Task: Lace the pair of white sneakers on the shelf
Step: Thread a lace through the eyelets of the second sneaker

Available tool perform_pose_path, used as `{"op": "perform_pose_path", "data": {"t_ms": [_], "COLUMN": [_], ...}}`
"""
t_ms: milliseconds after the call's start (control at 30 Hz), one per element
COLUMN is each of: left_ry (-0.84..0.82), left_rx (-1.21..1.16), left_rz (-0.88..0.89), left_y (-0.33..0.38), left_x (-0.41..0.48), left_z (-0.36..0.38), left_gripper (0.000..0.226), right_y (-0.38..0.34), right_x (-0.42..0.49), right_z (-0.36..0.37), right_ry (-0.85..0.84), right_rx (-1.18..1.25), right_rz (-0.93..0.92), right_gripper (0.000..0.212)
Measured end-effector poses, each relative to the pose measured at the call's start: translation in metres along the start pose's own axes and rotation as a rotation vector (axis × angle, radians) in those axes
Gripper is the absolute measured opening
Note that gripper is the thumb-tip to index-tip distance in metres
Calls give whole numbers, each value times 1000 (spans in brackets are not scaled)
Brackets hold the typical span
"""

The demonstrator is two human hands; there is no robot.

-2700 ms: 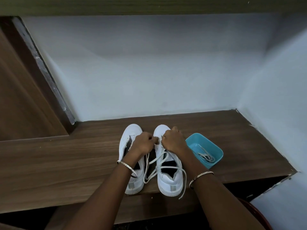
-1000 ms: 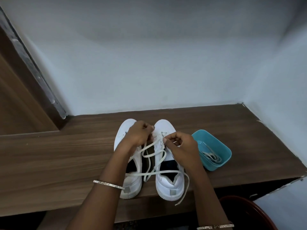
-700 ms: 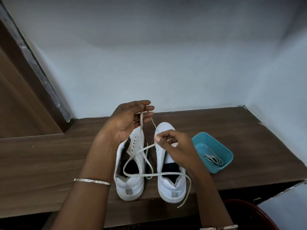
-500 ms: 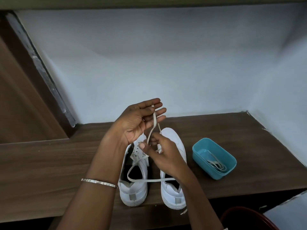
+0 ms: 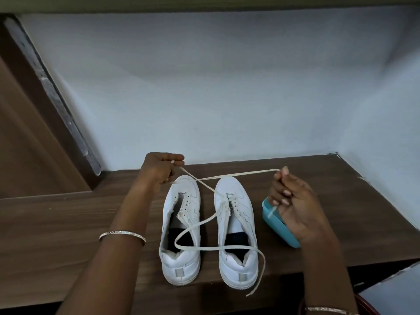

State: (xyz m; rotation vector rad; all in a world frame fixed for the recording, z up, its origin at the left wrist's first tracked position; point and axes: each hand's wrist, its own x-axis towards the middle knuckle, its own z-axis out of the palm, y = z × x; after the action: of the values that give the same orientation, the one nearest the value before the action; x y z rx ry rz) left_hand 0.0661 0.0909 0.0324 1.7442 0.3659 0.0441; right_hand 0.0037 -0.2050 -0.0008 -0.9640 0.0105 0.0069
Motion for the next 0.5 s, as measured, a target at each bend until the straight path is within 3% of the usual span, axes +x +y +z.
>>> {"op": "perform_pose_path", "data": {"t_ms": [167,300,400,500], "left_ry": [109,105,307,311], "left_rx": [290,647,958,833], "left_rz": [66,129,103,381], "left_y": [-32,-44,-41,-35], "left_x": [9,0,-27,-62], "left_z": [-2,10,32,58], "left_gripper": [35,14,31,32], "right_y": [-4,0,8,11], "right_x": [5,6,6,4], "right_z": [-21,-15,-2,12], "right_ry": [137,235,179,-27], "right_rx": [57,-157,-473,-702], "right_rz": [-58,-87,-85,-74], "right_gripper": [29,26,25,23]}}
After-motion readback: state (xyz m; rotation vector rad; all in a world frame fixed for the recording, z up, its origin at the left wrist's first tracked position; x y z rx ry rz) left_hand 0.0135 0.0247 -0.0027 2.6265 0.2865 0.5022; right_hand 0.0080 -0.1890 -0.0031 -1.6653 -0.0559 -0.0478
